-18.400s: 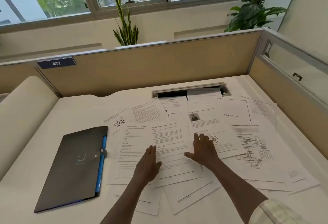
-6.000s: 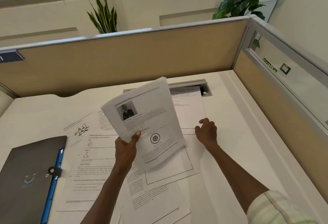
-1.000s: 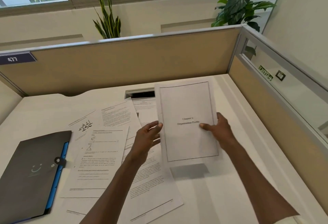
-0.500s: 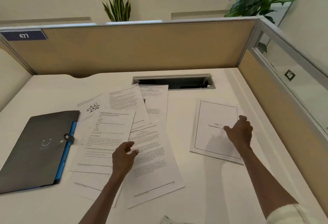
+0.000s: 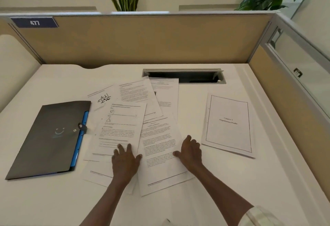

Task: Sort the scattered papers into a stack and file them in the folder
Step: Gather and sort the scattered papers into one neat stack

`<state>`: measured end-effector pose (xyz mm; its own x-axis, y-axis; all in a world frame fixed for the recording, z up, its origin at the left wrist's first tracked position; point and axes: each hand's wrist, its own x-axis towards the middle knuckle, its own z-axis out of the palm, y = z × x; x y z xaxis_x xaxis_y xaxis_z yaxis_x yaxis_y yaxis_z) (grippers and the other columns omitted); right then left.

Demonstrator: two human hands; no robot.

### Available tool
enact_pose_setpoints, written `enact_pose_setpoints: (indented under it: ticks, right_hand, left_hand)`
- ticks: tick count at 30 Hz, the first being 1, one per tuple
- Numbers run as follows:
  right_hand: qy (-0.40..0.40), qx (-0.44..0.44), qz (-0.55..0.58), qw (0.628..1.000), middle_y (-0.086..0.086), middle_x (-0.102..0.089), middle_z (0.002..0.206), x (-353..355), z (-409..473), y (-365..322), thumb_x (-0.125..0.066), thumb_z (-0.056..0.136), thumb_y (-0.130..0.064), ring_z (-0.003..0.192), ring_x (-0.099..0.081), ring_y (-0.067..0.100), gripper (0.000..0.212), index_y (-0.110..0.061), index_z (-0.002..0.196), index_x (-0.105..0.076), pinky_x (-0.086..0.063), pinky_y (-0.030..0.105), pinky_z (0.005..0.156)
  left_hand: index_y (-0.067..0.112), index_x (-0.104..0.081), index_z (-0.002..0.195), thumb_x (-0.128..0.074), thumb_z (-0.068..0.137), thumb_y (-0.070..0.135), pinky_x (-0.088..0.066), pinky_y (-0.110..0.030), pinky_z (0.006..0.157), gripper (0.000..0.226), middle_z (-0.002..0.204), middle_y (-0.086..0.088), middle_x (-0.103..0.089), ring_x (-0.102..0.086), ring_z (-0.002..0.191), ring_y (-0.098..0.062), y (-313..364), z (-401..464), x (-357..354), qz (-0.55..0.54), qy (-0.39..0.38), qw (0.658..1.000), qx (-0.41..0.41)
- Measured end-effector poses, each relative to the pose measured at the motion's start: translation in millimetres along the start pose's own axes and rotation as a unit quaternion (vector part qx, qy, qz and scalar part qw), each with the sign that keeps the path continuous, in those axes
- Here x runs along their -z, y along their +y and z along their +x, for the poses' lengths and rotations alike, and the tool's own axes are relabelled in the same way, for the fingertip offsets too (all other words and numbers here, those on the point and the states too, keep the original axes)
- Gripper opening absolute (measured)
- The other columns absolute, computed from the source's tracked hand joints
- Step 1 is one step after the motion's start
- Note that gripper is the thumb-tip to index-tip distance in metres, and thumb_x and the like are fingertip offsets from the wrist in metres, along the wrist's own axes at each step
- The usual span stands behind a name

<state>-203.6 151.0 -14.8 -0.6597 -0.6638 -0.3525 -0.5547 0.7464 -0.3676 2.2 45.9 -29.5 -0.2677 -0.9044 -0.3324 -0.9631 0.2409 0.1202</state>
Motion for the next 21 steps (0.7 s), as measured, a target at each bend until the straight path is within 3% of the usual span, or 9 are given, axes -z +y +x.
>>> enact_pose_setpoints:
  ticks: [5,9,13,16,18,21]
  right_hand:
    - [-0.025,-0.047,0.053,0.997,0.017,-0.061,0.121,-4.2,0.3,-12.2,-0.074,0.083,-0.026,0.112,-0.06,0.035,0.054,-0.003,0.122,-0.044,-0.05,0.038,0.088]
    - [-0.017,-0.058,0.079,0.995,0.014,-0.065,0.115,-7.0,-1.2,-8.2,-0.062,0.086,-0.025,0.105,-0.062,0.033,0.031,-0.004,0.109,-0.057,-0.049,0.033,0.082]
    - [-0.004,-0.077,0.171,0.982,0.012,-0.068,0.115,-3.7,1.6,-2.7,-0.068,0.081,-0.025,0.104,-0.063,0.032,0.033,-0.006,0.107,-0.063,-0.048,0.031,0.08]
    - [-0.016,-0.084,0.206,0.975,0.012,-0.067,0.121,-1.0,5.5,-0.2,-0.072,0.081,-0.025,0.11,-0.062,0.03,0.044,-0.005,0.118,-0.063,-0.05,0.033,0.088]
    - [-0.023,-0.089,0.216,0.972,0.013,-0.065,0.124,0.4,7.4,1.6,-0.074,0.08,-0.025,0.114,-0.06,0.03,0.05,-0.004,0.123,-0.061,-0.05,0.036,0.094]
    - [-0.036,-0.113,0.263,0.957,0.014,-0.063,0.126,3.2,8.6,5.6,-0.077,0.079,-0.02,0.116,-0.058,0.031,0.053,-0.001,0.126,-0.059,-0.048,0.037,0.1]
  left_hand:
    - [0.016,-0.049,0.138,-0.045,0.097,0.05,-0.046,-0.039,0.094,0.053,0.14,-0.02,-0.053,-0.06,0.116,-0.033,5.0,-6.0,6.0,0.081,0.028,0.995,-0.047]
    - [0.015,-0.058,0.121,-0.047,0.097,0.043,-0.048,-0.037,0.084,0.038,0.117,-0.01,-0.065,-0.064,0.103,-0.029,6.1,-9.5,9.2,0.075,0.034,0.992,-0.094]
    - [0.016,-0.054,0.134,-0.047,0.097,0.042,-0.046,-0.035,0.091,0.046,0.122,-0.005,-0.066,-0.062,0.112,-0.028,8.0,-14.3,1.6,0.031,0.041,0.987,-0.149]
    - [0.018,-0.051,0.141,-0.05,0.097,0.039,-0.045,-0.033,0.094,0.049,0.123,-0.003,-0.069,-0.061,0.115,-0.027,10.8,-20.3,-3.0,-0.056,0.023,0.98,-0.188]
    - [0.021,-0.054,0.139,-0.055,0.096,0.035,-0.045,-0.032,0.097,0.045,0.124,0.002,-0.07,-0.06,0.12,-0.022,8.4,-20.7,0.3,-0.156,0.013,0.972,-0.174]
    - [0.014,-0.053,0.14,-0.059,0.095,0.021,-0.038,-0.036,0.107,0.046,0.139,-0.008,-0.059,-0.049,0.131,-0.027,-5.4,-14.1,8.5,-0.234,0.07,0.961,-0.127]
